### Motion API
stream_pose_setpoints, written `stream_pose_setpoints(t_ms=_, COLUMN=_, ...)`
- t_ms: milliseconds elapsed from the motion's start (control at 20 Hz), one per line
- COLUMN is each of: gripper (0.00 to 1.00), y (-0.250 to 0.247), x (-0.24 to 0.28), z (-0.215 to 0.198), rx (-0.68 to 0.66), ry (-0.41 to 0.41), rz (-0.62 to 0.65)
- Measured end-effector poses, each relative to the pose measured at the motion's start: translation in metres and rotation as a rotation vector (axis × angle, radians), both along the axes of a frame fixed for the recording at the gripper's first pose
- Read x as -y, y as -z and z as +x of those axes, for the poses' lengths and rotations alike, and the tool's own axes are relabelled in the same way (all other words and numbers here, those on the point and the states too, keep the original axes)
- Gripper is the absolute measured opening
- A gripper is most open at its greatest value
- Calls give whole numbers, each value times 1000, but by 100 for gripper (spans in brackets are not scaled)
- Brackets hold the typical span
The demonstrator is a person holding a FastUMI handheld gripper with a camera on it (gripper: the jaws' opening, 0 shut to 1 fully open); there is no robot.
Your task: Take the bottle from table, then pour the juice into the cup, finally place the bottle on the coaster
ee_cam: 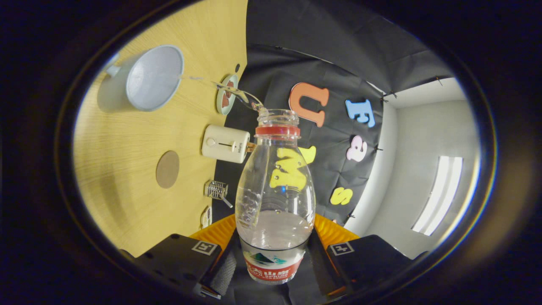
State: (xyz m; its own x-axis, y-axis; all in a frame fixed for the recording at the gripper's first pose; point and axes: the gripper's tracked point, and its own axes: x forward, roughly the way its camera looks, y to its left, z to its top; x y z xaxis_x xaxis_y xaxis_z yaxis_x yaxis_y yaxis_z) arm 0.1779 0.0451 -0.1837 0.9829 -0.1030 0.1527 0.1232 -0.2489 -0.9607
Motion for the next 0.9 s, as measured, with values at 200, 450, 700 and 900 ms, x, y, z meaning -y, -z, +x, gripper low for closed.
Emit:
stream_pose_setpoints(t_ms=200, gripper=81, y=-1, x=-1, z=-4, rx=8, ry=1, rz=-22)
stream_pose_setpoints(t_ms=450, gripper=81, y=0, x=4, z=-3, rx=6, ry=11, rz=-23)
stream_pose_setpoints(t_ms=700, gripper=81, y=-2, x=5, z=-4, rx=10, ry=17, rz=-27)
stream_pose_setpoints(t_ms=900, gripper=81, y=-5, x=5, z=-5, rx=14, ry=20, rz=-40)
